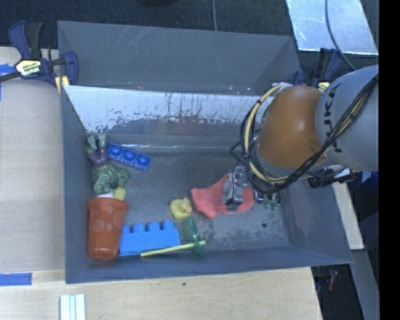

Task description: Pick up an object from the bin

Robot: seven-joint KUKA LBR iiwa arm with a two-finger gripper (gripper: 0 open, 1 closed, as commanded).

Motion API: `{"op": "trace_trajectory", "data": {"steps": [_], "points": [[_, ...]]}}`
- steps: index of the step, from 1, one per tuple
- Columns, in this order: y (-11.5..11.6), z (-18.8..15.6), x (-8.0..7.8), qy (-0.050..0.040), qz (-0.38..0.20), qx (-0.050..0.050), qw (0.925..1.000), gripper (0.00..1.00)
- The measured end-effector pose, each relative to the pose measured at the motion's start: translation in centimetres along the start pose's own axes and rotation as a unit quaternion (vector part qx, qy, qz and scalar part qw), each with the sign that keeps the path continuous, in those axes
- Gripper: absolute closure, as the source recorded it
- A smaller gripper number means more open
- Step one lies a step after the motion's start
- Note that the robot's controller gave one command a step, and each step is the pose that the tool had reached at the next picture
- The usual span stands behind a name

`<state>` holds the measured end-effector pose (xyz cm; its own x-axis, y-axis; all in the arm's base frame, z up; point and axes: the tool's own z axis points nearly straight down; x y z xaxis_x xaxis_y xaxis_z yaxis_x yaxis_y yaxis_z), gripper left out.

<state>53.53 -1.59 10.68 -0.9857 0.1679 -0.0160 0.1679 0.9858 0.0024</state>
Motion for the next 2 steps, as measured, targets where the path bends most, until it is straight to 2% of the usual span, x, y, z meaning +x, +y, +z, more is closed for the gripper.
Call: {"op": "trace_trajectory", "data": {"steps": [1, 2], "points": [[3.22, 3.26, -3.02, -0.004, -0.193, 0.0, 0.9812, 0.0], [3.78, 3.47, -3.72, -0.0067, -0.206, 0.0, 0.9785, 1.0]]}}
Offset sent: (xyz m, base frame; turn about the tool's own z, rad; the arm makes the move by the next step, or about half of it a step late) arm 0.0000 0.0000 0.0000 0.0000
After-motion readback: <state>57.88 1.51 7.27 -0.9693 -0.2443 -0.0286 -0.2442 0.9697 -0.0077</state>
